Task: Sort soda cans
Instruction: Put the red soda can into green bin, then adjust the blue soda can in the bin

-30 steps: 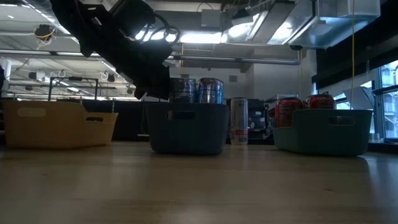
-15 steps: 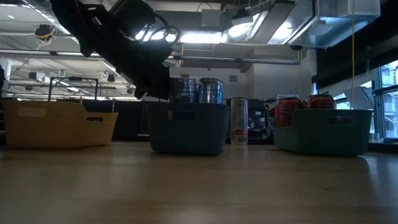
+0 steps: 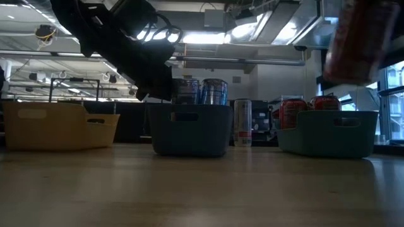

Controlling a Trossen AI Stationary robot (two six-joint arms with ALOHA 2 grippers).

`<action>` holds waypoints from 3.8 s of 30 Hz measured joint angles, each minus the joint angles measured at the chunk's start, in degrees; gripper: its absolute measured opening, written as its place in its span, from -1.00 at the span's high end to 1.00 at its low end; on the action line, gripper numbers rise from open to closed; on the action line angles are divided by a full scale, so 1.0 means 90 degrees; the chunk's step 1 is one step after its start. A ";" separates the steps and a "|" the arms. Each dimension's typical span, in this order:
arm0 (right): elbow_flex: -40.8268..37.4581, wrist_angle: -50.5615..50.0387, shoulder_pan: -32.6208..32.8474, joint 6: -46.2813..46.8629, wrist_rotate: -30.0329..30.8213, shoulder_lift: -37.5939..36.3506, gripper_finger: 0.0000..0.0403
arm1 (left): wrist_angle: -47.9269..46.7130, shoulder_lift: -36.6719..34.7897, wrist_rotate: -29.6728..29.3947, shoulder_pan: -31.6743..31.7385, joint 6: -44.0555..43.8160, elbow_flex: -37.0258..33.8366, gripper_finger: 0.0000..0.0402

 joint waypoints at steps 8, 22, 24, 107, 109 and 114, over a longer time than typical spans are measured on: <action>-0.0431 -0.0068 -0.1394 -0.0614 0.0215 -0.1131 -0.31 | -0.0004 0.0001 0.0012 -0.0187 -0.0074 0.0000 0.99; -0.3222 0.1667 -0.2684 -0.1071 -0.0861 -0.2410 -0.31 | -0.0001 0.0001 0.0005 -0.0325 -0.0102 0.0000 0.99; -0.3506 0.1848 -0.2817 -0.1136 -0.1019 -0.2409 -0.31 | -0.0001 0.0001 0.0005 -0.0325 -0.0066 0.0000 0.99; -0.4286 1.0433 -0.2117 -0.4188 0.0394 0.0592 0.93 | -0.1121 0.0067 0.0007 -0.0185 0.1040 -0.0049 0.24; -0.4286 1.0493 -0.2117 -0.4224 0.0266 0.0592 0.98 | -0.1130 0.0067 0.0000 -0.0187 0.1008 -0.0049 0.24; -0.4284 1.0690 -0.2117 -0.4223 0.0090 0.0766 0.94 | -0.1133 0.0069 -0.0001 -0.0189 0.1008 -0.0051 0.24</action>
